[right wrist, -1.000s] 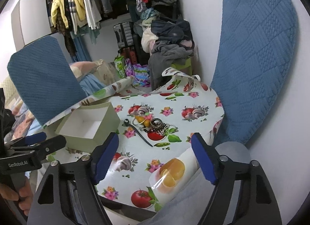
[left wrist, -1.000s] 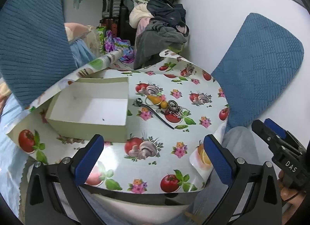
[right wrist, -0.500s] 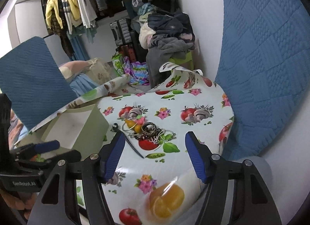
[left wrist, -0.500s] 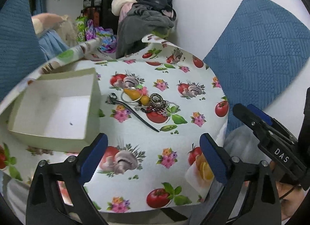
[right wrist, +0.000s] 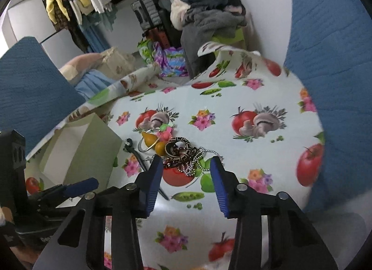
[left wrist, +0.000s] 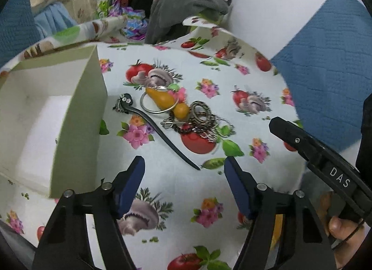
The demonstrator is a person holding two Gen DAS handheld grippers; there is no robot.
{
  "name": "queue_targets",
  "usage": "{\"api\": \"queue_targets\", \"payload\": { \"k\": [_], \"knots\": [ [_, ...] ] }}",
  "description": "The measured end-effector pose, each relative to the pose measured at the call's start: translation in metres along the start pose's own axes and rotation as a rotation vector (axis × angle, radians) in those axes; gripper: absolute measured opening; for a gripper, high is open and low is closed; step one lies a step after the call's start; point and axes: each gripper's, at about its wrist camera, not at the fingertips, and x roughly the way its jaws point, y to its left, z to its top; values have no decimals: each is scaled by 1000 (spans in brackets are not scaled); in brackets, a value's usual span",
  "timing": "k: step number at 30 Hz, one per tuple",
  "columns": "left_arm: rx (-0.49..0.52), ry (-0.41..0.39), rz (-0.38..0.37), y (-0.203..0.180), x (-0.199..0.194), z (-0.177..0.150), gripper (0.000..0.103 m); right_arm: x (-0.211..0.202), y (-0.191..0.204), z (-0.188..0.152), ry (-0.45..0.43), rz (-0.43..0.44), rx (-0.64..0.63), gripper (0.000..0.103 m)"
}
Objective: Organize jewelry
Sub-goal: 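Grasp the black-and-white patterned bangle with the right tool while the left tool approaches the black hair clip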
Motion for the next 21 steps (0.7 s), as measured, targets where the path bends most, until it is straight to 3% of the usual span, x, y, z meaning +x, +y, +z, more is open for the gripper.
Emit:
{"api": "queue_targets", "payload": {
  "k": [2,11,21],
  "knots": [
    [-13,13,12,3,12,1,63,14,-3,3,23,11,9,36],
    [-44,50,34,14,55,12,52,69,-13,11,120,36,2,26],
    [-72,60,51,25,78,20,44,122,-13,20,189,61,-23,24]
  ]
}}
